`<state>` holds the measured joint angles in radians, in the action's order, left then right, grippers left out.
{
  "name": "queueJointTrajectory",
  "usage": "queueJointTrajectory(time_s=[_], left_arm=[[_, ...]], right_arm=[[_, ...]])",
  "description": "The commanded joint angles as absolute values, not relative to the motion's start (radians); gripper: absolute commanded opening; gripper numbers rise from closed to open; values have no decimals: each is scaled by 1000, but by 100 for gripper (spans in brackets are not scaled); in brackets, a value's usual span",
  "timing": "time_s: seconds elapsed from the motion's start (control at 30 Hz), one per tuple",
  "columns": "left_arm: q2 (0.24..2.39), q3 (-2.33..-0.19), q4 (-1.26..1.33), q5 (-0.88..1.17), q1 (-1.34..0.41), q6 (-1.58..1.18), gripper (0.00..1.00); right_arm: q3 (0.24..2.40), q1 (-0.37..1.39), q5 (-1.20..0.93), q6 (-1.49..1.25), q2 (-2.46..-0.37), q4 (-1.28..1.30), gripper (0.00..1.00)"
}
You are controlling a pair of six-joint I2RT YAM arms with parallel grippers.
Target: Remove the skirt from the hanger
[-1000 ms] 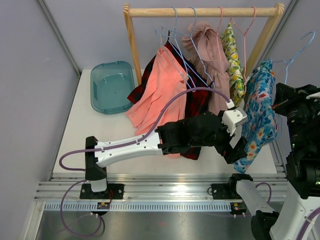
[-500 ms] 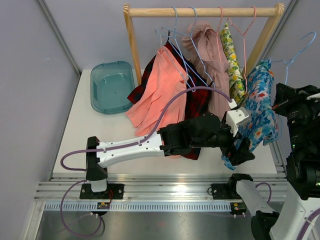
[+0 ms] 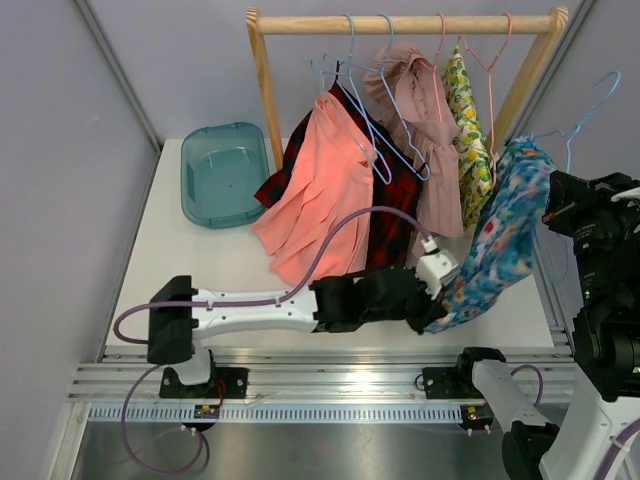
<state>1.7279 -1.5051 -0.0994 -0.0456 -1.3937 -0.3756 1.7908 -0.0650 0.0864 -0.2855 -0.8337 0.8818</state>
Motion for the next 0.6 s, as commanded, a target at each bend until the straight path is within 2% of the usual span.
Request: queueJointTrajectory(time_s=[0.0, 0.07, 0.23, 0.37, 0.57], left_arm=[[1573, -1280, -40, -90, -1460, -426, 0], [1478, -1119, -37, -138, -1497, -452, 0], [1236, -925, -153, -344, -1652, -590, 0], [1064, -933, -365, -514, -1707, -678, 0], [905, -1120, -774, -811, -1721, -683, 0]], right_arm=[[1851, -55, 86, -290, -859, 776, 0], [1862, -51, 92, -284, -868, 773, 0], [1862, -49, 95, -284, -893, 759, 0], [1838, -51, 66, -295, -917, 724, 0], [1856, -51, 26, -297, -1014, 660, 0]])
